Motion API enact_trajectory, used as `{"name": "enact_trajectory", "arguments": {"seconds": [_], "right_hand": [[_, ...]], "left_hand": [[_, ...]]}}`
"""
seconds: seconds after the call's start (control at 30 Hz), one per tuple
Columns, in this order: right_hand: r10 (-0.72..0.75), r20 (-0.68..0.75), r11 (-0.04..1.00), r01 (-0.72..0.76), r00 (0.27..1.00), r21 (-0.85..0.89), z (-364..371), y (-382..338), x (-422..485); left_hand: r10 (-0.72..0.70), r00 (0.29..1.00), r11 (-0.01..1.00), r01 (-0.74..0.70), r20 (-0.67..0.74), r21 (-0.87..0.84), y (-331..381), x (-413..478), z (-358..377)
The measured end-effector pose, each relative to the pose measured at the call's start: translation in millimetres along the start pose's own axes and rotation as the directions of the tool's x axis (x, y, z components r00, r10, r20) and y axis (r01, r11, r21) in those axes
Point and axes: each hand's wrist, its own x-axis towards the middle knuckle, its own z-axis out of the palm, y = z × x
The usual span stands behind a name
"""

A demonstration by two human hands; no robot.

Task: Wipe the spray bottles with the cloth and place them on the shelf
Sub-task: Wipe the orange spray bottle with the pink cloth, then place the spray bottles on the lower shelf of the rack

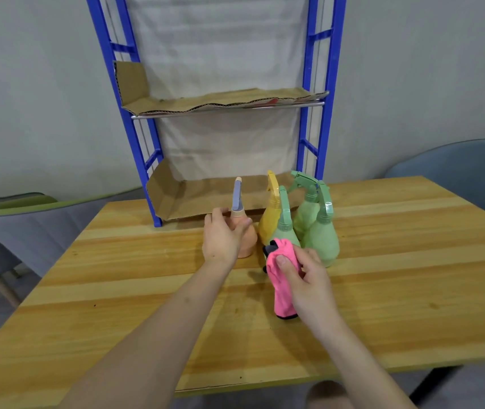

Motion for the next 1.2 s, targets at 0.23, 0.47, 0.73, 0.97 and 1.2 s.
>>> {"name": "enact_trajectory", "arguments": {"seconds": [0.23, 0.47, 0.73, 0.97, 1.2], "right_hand": [[-0.003, 0.021, 0.989, 0.0, 1.0, 0.15, 37.0, -30.8, -11.1], [-0.115, 0.257, 0.989, 0.086, 0.96, 0.119, 135.3, -69.3, -37.1], [-0.213, 0.467, 0.977, 0.2, 0.858, 0.078, 252.3, -100.3, -63.8], [-0.358, 0.562, 0.864, 0.493, 0.746, -0.104, 330.7, -107.0, -81.3], [-0.119, 0.835, 0.707, 0.636, 0.538, -0.309, 325.3, -86.3, -88.9]], "left_hand": [[0.066, 0.998, 0.995, -0.064, -0.023, 0.076, -33.0, -49.0, -86.9], [0.1, 0.992, 0.939, -0.07, -0.073, 0.338, -96.0, -129.3, -200.3], [0.003, 0.973, 0.835, 0.124, -0.23, 0.536, -154.9, -176.5, -311.0], [-0.091, 0.956, 0.815, 0.232, -0.278, 0.531, -191.0, -184.2, -358.0], [-0.121, 0.949, 0.837, 0.255, -0.291, 0.484, -211.3, -186.0, -365.9]]}}
